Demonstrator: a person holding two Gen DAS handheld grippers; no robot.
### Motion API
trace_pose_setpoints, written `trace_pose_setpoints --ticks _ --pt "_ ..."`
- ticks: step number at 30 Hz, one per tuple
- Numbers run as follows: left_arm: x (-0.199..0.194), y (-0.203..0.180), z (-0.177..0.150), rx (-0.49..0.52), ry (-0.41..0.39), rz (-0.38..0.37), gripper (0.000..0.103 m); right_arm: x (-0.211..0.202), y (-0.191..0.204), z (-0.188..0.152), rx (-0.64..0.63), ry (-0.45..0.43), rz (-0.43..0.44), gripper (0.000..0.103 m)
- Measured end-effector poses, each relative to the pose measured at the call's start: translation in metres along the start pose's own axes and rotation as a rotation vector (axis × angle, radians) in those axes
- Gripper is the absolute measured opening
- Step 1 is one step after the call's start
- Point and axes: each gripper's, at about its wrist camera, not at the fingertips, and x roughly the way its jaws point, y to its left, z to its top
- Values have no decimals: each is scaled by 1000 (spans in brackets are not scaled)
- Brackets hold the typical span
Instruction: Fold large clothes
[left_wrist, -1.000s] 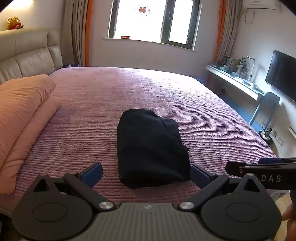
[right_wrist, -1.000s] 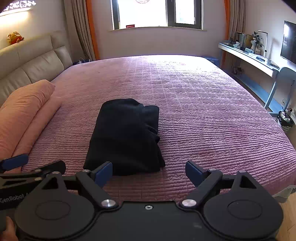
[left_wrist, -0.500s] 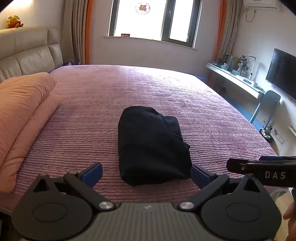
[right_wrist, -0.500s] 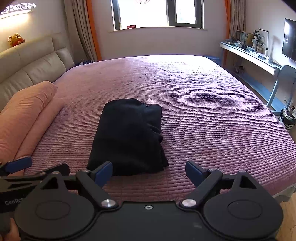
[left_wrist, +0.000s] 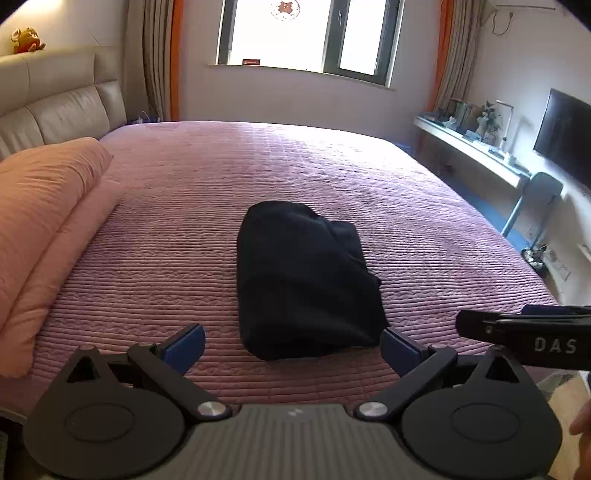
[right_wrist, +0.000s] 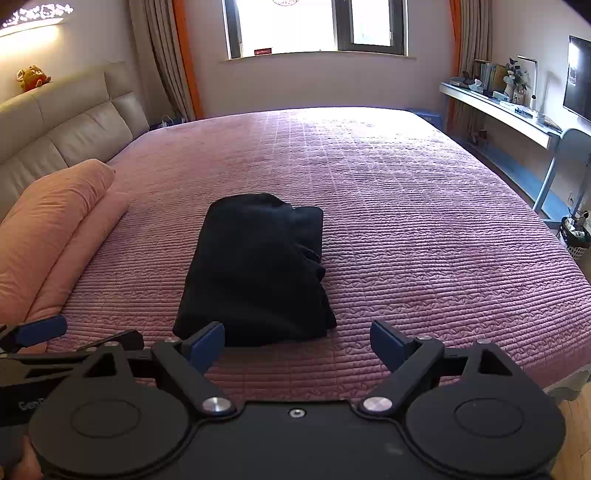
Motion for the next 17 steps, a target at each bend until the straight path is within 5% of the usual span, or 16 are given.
trace_pose_setpoints --ticks 17 --pt "-11 -2 -2 39 -82 81 101 3 -7 -5 21 10 -8 102"
